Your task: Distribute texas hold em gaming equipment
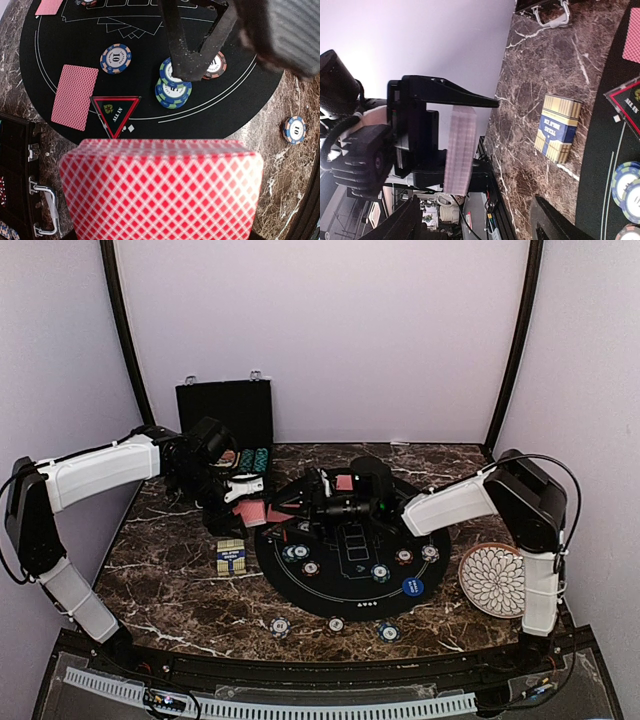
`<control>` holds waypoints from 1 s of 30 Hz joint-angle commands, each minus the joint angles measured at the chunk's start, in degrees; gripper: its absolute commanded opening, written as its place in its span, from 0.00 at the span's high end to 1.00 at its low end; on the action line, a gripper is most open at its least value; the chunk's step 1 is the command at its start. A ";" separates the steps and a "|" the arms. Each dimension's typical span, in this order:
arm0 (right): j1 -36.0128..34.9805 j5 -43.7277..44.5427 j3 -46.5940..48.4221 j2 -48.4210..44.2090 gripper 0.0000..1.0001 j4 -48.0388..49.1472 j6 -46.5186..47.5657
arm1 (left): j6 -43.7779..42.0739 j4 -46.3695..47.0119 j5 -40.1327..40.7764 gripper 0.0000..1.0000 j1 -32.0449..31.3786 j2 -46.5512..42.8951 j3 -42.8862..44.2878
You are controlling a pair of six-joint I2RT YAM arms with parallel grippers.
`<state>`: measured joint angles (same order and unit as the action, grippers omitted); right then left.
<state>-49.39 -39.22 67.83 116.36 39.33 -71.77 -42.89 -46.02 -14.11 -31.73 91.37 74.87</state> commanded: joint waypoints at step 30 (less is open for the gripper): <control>-3.21 -3.56 11.60 11.10 0.28 8.54 -6.19 | 0.46 -1.69 -1.04 1.00 -0.10 0.23 1.49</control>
<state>-51.62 -41.65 76.29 124.70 45.15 -77.10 -42.83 -46.50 -14.17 -31.73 91.83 74.87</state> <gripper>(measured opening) 0.725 0.675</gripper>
